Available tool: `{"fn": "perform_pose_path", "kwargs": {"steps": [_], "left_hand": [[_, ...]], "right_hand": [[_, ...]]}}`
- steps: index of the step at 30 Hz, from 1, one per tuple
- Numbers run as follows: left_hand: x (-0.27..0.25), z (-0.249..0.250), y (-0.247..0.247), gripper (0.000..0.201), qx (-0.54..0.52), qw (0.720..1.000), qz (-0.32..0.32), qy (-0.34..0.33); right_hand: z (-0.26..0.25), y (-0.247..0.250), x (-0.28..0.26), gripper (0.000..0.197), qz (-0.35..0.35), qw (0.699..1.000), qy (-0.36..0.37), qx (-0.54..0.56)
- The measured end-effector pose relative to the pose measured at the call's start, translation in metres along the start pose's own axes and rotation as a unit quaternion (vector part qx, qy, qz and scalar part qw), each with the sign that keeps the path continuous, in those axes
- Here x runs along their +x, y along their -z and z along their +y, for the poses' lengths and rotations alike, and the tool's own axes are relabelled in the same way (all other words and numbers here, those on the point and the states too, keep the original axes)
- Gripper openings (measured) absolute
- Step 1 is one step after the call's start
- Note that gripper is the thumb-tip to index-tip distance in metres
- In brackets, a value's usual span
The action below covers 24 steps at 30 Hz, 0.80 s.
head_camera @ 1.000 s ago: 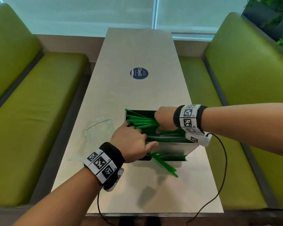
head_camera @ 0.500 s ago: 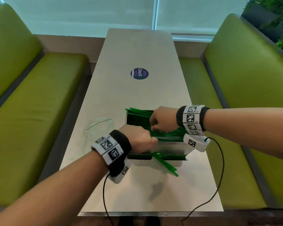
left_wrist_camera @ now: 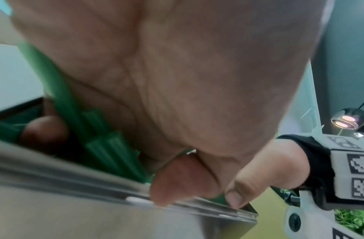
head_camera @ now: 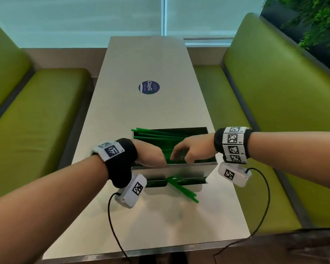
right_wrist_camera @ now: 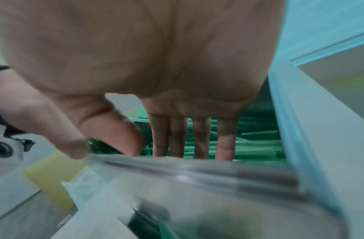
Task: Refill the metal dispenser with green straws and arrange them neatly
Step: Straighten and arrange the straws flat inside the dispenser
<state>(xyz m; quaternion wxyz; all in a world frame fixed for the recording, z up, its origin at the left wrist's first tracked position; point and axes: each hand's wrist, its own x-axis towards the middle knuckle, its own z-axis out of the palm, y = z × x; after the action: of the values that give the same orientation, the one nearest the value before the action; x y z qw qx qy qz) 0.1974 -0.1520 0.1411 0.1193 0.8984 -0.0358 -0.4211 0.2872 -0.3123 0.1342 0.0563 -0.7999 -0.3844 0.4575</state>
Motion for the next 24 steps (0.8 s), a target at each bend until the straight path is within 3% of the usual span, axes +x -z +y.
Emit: {"fn": "perform_pose_path", "kwargs": {"steps": [4,8,11,14,17,20,24], "left_hand": [[-0.004,0.013,-0.001,0.023,0.140,0.990,-0.013,0.024],[-0.017,0.020,-0.002,0.031,0.237,0.972,0.006,0.007],[-0.030,0.016,0.006,0.030,0.287,0.952,0.099,-0.040],[-0.047,0.012,0.020,0.030,0.321,0.931,0.163,-0.056],[-0.057,0.005,0.029,0.039,0.350,0.886,0.295,-0.070],[-0.064,-0.013,0.023,0.061,0.230,0.846,0.471,-0.098],[-0.065,-0.039,-0.013,0.040,-0.072,0.794,0.592,-0.117]], "right_hand": [[-0.007,-0.010,0.006,0.055,-0.022,0.995,0.035,0.089],[-0.013,-0.017,0.009,0.045,0.001,0.998,0.058,-0.003],[-0.016,-0.019,0.006,0.044,0.016,0.996,0.078,0.036],[-0.019,-0.022,0.008,0.026,0.050,0.974,0.124,0.185],[-0.020,-0.017,0.009,0.011,0.114,0.956,0.134,0.237],[-0.014,-0.007,0.006,0.008,0.166,0.967,0.104,0.162],[-0.008,0.007,0.009,0.010,0.184,0.980,0.066,0.032]]}}
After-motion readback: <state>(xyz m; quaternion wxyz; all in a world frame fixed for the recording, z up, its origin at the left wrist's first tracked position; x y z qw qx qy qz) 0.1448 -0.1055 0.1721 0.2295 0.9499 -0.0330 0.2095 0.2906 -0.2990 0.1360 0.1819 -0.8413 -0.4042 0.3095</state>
